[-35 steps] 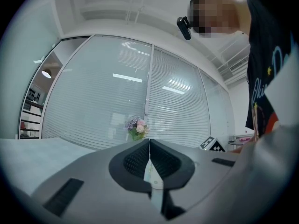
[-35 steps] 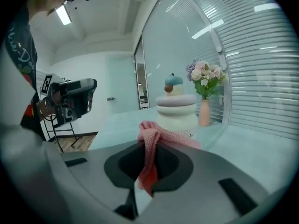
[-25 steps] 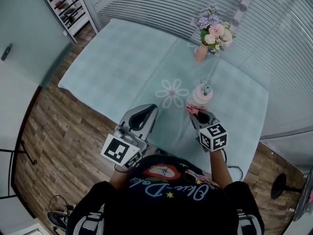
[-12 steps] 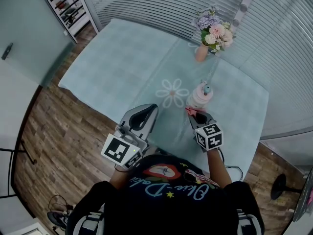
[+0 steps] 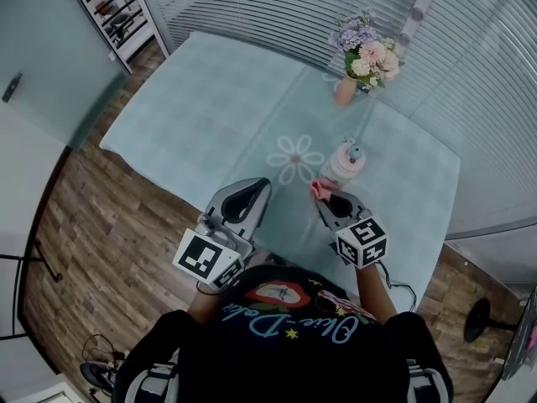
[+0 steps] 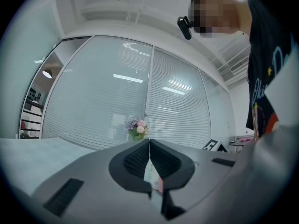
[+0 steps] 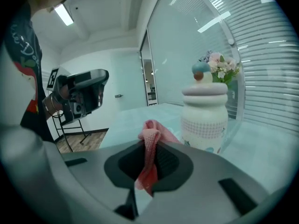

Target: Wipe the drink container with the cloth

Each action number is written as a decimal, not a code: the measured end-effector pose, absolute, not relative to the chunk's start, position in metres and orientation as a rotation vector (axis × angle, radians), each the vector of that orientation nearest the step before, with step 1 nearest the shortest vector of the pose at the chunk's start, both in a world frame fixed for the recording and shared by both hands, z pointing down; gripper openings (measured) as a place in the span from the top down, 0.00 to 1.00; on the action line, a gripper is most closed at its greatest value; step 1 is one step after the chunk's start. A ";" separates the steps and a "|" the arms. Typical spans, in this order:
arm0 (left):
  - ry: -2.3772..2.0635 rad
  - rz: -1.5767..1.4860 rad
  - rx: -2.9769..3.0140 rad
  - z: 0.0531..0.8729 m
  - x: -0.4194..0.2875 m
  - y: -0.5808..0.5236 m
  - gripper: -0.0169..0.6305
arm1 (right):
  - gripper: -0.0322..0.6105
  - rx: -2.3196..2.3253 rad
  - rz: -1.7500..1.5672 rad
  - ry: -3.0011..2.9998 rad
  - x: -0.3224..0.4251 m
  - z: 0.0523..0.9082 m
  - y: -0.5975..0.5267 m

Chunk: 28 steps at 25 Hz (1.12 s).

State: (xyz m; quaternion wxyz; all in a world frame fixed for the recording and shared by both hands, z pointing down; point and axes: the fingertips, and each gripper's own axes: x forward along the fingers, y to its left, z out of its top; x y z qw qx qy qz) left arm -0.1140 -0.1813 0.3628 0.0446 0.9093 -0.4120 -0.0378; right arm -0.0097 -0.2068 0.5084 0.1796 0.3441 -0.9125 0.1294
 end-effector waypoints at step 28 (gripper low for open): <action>-1.285 -0.110 2.754 0.365 -0.125 -0.178 0.97 | 0.91 1.376 0.073 -2.531 0.007 0.452 -0.243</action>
